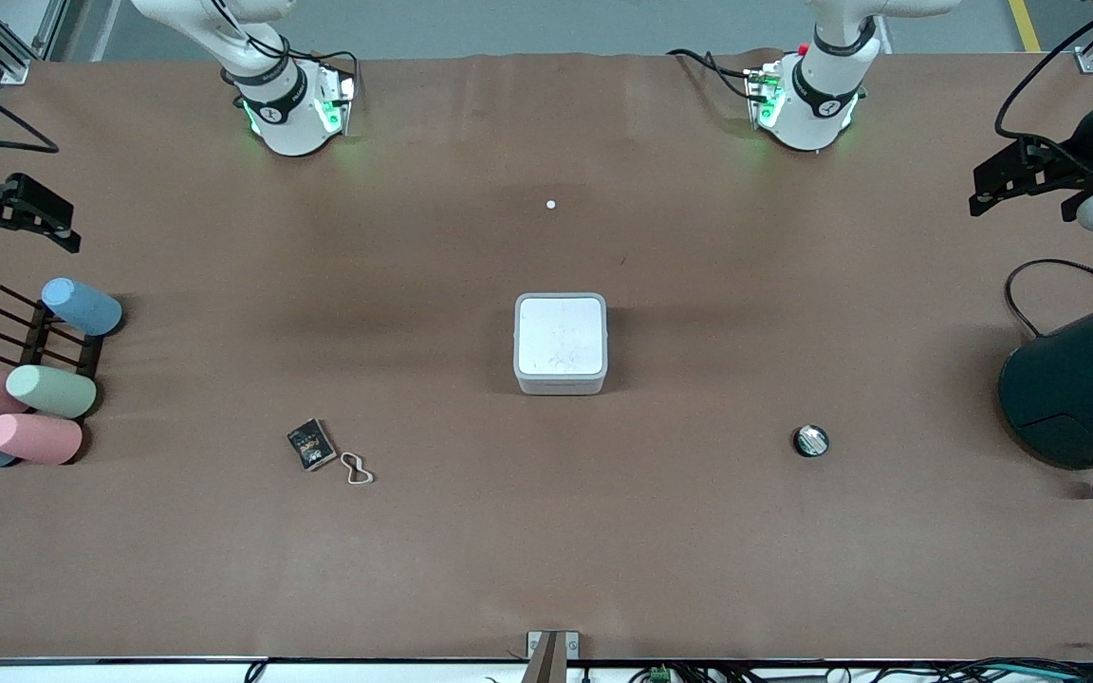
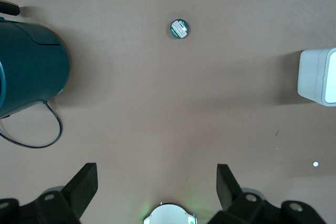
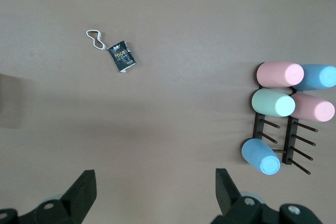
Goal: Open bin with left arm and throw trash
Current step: 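Reach the left gripper to the lid of the white bin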
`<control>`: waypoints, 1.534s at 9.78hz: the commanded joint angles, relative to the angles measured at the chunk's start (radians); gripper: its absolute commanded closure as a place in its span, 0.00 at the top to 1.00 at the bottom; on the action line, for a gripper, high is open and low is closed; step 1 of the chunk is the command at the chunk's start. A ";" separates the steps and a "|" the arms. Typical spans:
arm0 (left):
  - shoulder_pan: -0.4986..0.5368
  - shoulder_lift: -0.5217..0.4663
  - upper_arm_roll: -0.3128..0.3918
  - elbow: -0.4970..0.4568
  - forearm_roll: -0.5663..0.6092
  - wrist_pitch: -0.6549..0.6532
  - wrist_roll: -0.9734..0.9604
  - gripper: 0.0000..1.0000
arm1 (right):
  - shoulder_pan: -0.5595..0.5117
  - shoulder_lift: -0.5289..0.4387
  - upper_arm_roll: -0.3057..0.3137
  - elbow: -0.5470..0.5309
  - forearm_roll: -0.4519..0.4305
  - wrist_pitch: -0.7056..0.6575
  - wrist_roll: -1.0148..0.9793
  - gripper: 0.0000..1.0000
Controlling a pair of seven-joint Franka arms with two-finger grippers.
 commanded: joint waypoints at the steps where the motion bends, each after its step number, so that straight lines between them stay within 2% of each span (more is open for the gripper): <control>1: 0.003 -0.006 0.006 0.017 -0.017 0.015 0.014 1.00 | 0.008 -0.016 -0.001 -0.015 0.000 0.004 -0.007 1.00; 4: -0.027 0.013 -0.013 0.006 -0.017 0.014 0.014 1.00 | 0.011 -0.016 -0.001 -0.016 0.000 -0.001 -0.007 1.00; 5: -0.052 0.048 -0.053 0.002 -0.020 0.013 -0.023 0.99 | 0.011 -0.016 -0.001 -0.016 0.000 -0.001 -0.007 1.00; 6: -0.084 0.084 -0.093 -0.006 -0.021 0.025 -0.102 0.91 | 0.012 -0.016 -0.001 -0.016 0.000 -0.004 -0.007 1.00; 7: -0.124 0.129 -0.134 -0.007 -0.021 0.058 -0.204 0.69 | 0.019 -0.016 -0.001 -0.018 0.000 0.001 -0.007 1.00; 8: -0.174 0.176 -0.168 -0.017 -0.021 0.107 -0.295 0.42 | 0.026 -0.011 -0.001 -0.021 0.000 0.010 -0.007 1.00; 10: -0.286 0.232 -0.190 -0.098 -0.021 0.292 -0.477 0.00 | 0.074 0.007 -0.001 -0.027 0.000 0.025 -0.011 1.00; 13: -0.423 0.405 -0.190 -0.095 -0.027 0.513 -0.647 0.00 | 0.153 0.071 -0.001 -0.039 0.000 0.051 -0.014 1.00; 15: -0.460 0.477 -0.188 -0.089 -0.014 0.642 -0.707 0.00 | 0.181 0.125 0.001 -0.041 0.000 0.097 -0.065 1.00</control>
